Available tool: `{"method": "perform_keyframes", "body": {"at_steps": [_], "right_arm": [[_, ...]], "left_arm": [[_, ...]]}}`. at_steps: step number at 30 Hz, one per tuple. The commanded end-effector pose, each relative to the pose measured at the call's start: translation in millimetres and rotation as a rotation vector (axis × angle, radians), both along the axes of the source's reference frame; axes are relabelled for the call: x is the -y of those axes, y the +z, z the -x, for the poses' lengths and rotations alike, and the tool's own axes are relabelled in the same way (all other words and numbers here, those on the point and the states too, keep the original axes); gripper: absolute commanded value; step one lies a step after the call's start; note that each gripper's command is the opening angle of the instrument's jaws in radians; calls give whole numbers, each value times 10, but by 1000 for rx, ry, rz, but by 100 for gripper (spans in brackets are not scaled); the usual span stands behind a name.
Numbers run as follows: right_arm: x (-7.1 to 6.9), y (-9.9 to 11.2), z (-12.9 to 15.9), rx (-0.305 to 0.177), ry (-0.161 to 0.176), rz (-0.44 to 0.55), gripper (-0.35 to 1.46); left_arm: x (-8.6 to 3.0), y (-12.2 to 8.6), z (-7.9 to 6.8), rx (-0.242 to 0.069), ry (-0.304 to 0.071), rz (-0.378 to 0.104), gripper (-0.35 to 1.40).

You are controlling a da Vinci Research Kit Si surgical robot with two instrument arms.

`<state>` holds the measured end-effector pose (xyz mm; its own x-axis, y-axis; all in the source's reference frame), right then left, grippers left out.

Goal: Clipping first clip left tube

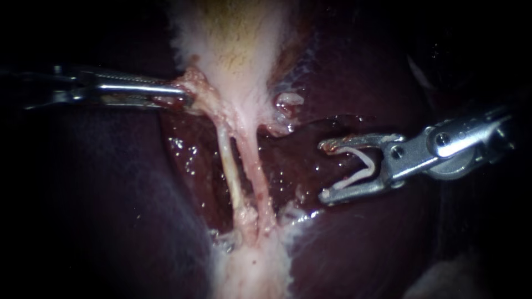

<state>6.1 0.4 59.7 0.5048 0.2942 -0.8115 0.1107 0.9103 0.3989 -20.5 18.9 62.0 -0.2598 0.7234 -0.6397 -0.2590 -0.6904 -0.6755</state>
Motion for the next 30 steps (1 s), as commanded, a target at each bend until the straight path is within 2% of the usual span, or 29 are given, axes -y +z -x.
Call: {"method": "perform_keyframes", "body": {"at_steps": [1, 8, 16, 22, 30], "right_arm": [[0, 0, -1, 0, 0, 0, 50], [3, -3, -10, -6, 0, -5, 50], [16, -7, -37, 5, 16, -23, 50], [31, 4, -59, 13, 25, -56, 50], [45, 21, -91, 12, 13, -80, 50]], "left_arm": [[1, -6, 0, 4, -1, 6, -35], [4, -7, 1, 2, -1, 13, -35], [4, -6, 1, 2, -1, 14, -35], [5, -5, 2, 1, -2, 14, -35], [5, -5, 4, 1, -2, 14, -35]]}}
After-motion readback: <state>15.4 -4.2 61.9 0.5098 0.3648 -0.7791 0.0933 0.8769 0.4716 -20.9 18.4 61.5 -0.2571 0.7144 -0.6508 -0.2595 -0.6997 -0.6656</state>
